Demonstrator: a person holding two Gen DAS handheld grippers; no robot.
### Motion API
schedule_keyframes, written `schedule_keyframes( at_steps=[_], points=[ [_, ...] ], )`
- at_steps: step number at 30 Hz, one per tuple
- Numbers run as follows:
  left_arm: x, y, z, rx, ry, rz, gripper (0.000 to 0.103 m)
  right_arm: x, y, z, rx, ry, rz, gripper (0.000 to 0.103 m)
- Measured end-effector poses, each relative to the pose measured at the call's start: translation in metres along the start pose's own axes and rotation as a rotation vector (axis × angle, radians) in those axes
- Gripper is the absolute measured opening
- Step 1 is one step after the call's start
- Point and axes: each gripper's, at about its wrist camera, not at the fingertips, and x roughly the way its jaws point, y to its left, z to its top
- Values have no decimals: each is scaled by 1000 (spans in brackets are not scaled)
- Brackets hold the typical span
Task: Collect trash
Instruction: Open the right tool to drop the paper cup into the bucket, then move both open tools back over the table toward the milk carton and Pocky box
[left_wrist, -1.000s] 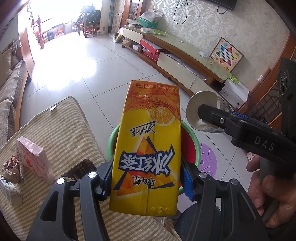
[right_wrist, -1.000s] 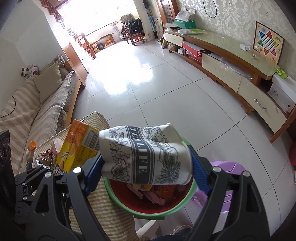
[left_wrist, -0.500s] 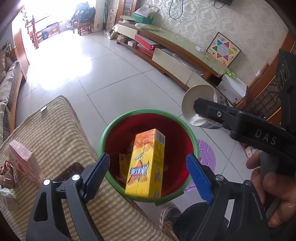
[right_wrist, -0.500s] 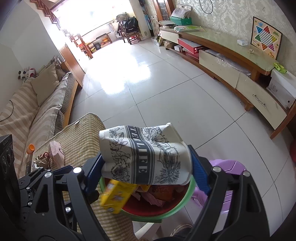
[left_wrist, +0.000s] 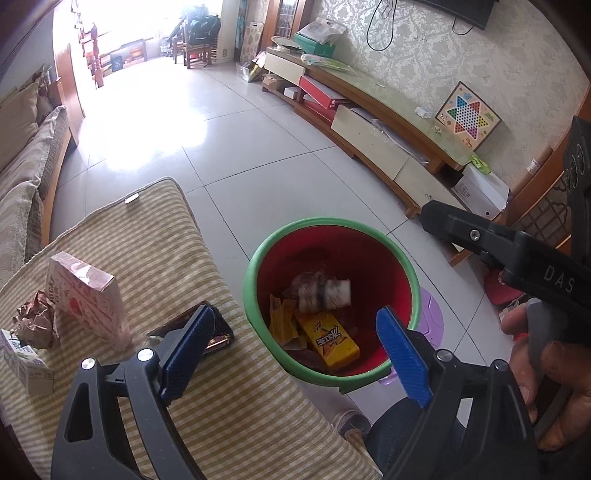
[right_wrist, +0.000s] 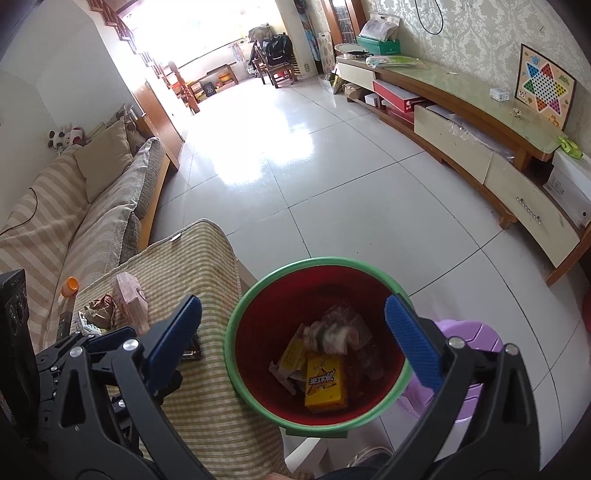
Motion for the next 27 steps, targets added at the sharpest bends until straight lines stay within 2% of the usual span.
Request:
schedule_keyframes(
  at_steps=[10,14,27],
  points=[
    [-52,42,-30,-56,-46,46,87,-8,38,-15,-27,9,22,98],
    [-78,71,-47,-102,-80,89,92,-7,66,-28,-58,24,43,98],
    [-132,193,-120,-357,-108,178,95,18,167,-66,-212,98,80,98]
  ],
)
